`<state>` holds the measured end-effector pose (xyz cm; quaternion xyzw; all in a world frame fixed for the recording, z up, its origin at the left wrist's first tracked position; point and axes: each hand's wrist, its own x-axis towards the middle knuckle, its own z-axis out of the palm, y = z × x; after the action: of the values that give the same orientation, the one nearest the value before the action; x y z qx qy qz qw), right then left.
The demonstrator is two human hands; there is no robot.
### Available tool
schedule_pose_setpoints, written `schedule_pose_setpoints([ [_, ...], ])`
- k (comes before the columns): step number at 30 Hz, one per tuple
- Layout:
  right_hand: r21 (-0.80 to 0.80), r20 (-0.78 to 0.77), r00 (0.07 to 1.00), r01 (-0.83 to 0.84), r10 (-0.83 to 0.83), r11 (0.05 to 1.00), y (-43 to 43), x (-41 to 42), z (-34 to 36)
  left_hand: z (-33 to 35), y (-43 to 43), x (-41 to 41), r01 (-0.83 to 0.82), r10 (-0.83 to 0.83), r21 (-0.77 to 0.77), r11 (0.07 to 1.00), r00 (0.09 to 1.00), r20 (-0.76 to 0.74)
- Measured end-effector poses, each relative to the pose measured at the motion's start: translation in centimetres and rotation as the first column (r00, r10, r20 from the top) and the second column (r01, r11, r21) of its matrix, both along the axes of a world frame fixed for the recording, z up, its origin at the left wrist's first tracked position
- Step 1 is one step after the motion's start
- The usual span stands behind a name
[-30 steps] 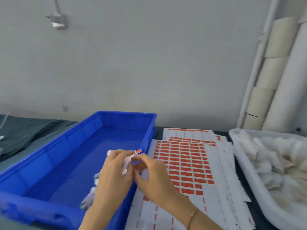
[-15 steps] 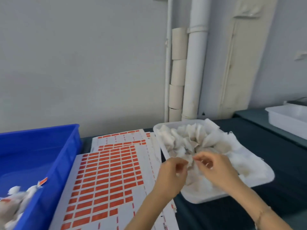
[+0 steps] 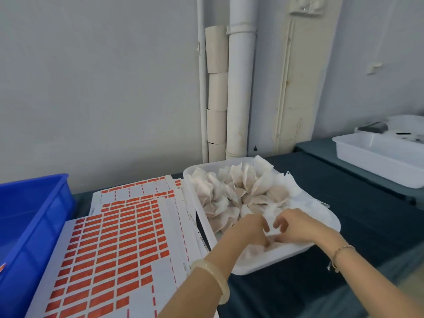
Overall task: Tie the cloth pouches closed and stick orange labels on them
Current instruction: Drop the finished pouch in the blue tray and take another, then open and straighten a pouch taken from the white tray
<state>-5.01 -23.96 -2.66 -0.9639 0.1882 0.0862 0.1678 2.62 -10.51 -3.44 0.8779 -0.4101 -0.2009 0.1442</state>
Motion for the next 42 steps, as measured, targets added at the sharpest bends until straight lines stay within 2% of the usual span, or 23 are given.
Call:
schedule_pose_setpoints([
  [6,-0.033,-0.109,0.99,-0.099,0.095,0.995,0.4,0.4,1.0,-0.2,0.6,0.7,0.075,-0.075,0.016,0.997,0.996,0.054],
  [12,-0.076,-0.031,0.992,-0.123,0.121,0.99,1.0,1.3,1.0,-1.3,0.7,1.0,0.026,-0.025,-0.007,1.0,0.993,0.111],
  [15,0.015,0.036,0.994,-0.102,0.101,0.995,1.0,1.3,1.9,-0.5,1.5,0.6,0.0,0.002,-0.098,0.995,1.0,0.018],
  [18,0.106,0.066,0.994,-0.093,0.086,0.99,1.2,1.5,2.4,0.3,2.6,0.6,0.044,-0.073,-0.223,0.974,0.99,-0.122],
  [20,0.165,0.127,0.99,-0.086,0.065,0.983,1.4,1.8,2.6,0.9,3.3,0.7,0.062,-0.107,-0.252,0.966,0.98,-0.17],
  [23,0.349,0.225,0.974,-0.063,-0.018,0.935,2.1,2.6,3.2,1.4,4.0,0.8,0.049,-0.112,-0.318,0.947,0.976,-0.185],
  [25,0.536,0.26,0.957,-0.029,-0.133,0.844,2.9,3.2,3.5,1.9,4.8,0.6,0.009,-0.089,-0.455,0.891,0.984,-0.154],
  [28,0.831,0.246,0.92,-0.039,-0.304,0.555,5.1,3.7,4.3,2.3,6.7,0.5,-0.063,-0.019,-0.653,0.755,0.993,-0.117],
  [31,0.944,0.261,0.91,-0.171,-0.321,0.283,7.9,3.9,5.1,2.3,9.6,0.6,-0.221,0.151,-0.727,0.65,0.975,-0.161],
  [33,0.954,0.282,0.906,-0.231,-0.315,0.189,9.9,3.9,5.4,2.4,11.8,0.7,-0.375,0.224,-0.761,0.529,0.927,-0.301],
  [35,0.934,0.34,0.896,-0.286,-0.287,0.214,11.9,4.0,5.4,2.7,14.0,0.6,-0.457,0.269,-0.775,0.436,0.888,-0.372],
  [38,0.862,0.47,0.853,-0.39,-0.226,0.324,15.1,3.9,5.4,2.9,17.5,0.1,-0.517,0.297,-0.788,0.334,0.852,-0.432],
  [42,0.725,0.601,0.793,-0.491,-0.095,0.483,18.9,3.7,5.2,2.6,21.6,-0.9,-0.606,0.346,-0.744,0.282,0.787,-0.51],
])
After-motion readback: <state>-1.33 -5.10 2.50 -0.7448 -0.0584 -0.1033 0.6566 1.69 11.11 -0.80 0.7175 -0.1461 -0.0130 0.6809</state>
